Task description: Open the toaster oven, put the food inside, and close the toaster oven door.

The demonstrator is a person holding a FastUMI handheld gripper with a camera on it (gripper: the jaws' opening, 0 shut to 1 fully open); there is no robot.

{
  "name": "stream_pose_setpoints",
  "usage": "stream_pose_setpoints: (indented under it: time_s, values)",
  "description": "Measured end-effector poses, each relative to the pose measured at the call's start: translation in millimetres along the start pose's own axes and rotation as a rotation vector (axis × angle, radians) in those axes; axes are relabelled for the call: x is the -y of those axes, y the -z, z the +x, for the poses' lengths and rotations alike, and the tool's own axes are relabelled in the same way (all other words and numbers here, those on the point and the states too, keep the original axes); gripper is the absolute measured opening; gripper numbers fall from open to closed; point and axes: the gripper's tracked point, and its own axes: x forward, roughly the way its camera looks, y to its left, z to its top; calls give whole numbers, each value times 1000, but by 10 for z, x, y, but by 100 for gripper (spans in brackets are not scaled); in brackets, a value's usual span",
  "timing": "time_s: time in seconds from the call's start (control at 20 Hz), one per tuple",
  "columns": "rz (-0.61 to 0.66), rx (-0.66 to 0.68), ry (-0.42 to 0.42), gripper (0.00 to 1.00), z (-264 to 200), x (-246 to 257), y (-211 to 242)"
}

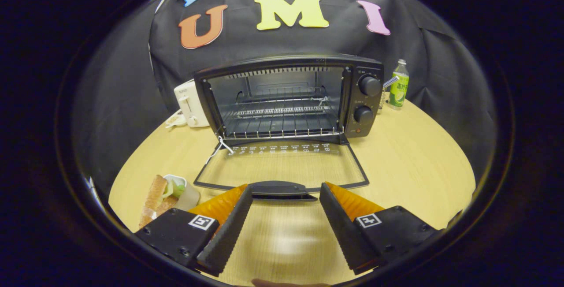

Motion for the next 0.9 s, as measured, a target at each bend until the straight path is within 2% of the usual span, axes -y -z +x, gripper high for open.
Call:
stream_pose_setpoints:
  time_s: [0.15, 0.35, 0.55, 0.9]
  values:
    - [38, -31, -22, 100, -128, -59, -44]
    - [66, -37, -164, 100, -404, -352, -203]
    - [83, -55, -239, 100, -593, -558, -242]
    - [126, -246, -391, 100, -651, -994, 26]
